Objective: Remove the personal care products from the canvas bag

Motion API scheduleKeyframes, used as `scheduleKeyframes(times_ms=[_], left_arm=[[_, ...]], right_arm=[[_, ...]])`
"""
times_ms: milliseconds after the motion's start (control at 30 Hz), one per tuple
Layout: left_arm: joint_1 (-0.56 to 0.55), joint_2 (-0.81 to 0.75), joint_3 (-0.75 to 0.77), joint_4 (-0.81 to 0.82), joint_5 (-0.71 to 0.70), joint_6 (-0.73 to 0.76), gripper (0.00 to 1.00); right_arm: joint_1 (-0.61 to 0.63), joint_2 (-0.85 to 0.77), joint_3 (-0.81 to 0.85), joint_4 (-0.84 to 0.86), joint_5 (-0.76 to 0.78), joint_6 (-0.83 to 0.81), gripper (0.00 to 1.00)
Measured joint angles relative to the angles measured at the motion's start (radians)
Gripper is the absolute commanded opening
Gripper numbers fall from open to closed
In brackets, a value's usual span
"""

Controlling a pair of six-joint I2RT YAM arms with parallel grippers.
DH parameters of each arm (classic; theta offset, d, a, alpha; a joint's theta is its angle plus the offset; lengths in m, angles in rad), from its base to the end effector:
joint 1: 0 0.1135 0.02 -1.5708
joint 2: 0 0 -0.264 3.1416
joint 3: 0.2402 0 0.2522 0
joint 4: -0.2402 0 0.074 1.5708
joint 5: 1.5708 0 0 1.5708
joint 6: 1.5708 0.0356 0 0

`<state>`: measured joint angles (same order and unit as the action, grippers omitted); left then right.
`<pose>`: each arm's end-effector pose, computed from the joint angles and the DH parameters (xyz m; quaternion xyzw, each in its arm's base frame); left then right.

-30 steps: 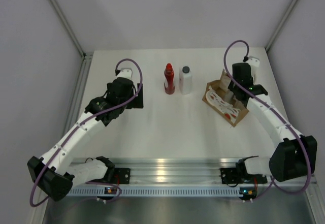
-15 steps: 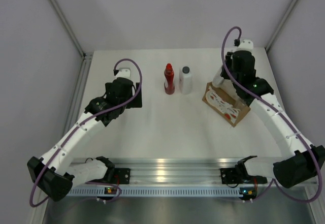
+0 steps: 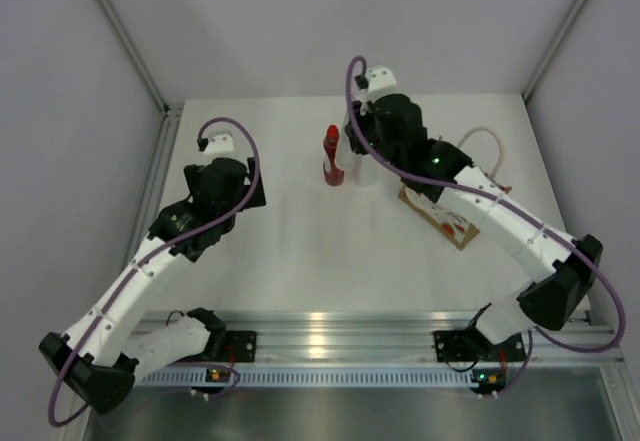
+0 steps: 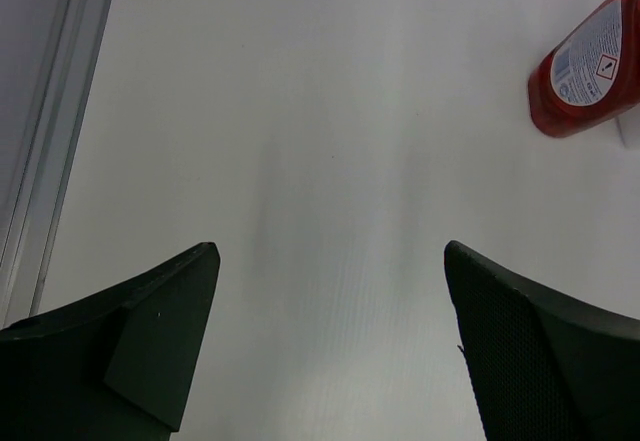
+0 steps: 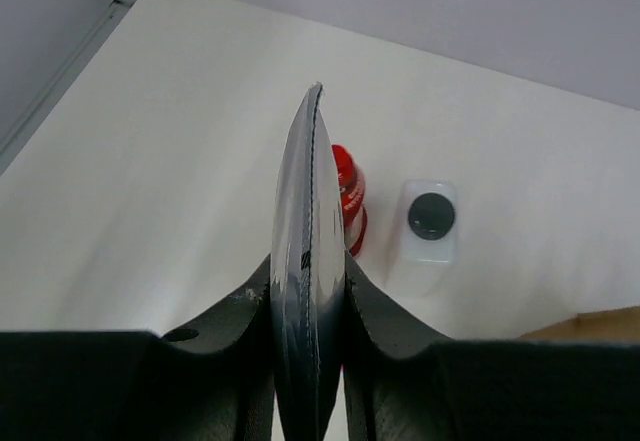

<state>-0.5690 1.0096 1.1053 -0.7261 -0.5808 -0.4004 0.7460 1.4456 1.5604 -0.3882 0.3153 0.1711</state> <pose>0.1802 -0.0921 0.3590 -0.0573 0.8620 0.0236 0.5030 0.2479 0.2141 0.4340 -0.1322 0.7816 0.1519 0.5904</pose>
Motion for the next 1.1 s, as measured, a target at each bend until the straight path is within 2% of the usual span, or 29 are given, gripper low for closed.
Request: scheduleKeyframes(times_ms=[267,667,833,900,933,1000,1033,1100], left_arm=[[0.006,-0.112,-0.018,0.0,-0.095,-0.037,0.98],[0.006,-0.128,-0.021,0.001,-0.12,-0.043,0.98],[0.006,-0.128,-0.021,0.001,-0.119,-0.043,0.98],[0.006,-0.128,-0.021,0.001,-0.119,-0.043,0.98],[0.006,-0.128,-0.021,0.001,-0.119,-0.043,0.98],[0.006,-0.128,-0.021,0.001,-0.116,-0.043,0.98],[0.006,-0.128,-0.021,0.001,-0.116,-0.043,0.98],[0.006,-0.128,-0.021,0.001,-0.115,-0.043,0.98]], right_arm=[[0.099,0.248,0.012,0.088,-0.04,-0.012,0.0],[0.111,0.574,0.067,0.316,-0.095,-0.048,0.0],[0.111,0.63,0.068,0.4,-0.111,-0.048,0.0],[0.111,0.63,0.061,0.424,-0.114,-0.048,0.14],[0.111,0.63,0.054,0.441,-0.115,-0.048,0.36],[0.111,0.63,0.036,0.466,-0.117,-0.045,0.55],[0.111,0.63,0.029,0.478,-0.119,-0.047,0.69],[0.111,0.629,0.024,0.484,-0.121,-0.052,0.82]])
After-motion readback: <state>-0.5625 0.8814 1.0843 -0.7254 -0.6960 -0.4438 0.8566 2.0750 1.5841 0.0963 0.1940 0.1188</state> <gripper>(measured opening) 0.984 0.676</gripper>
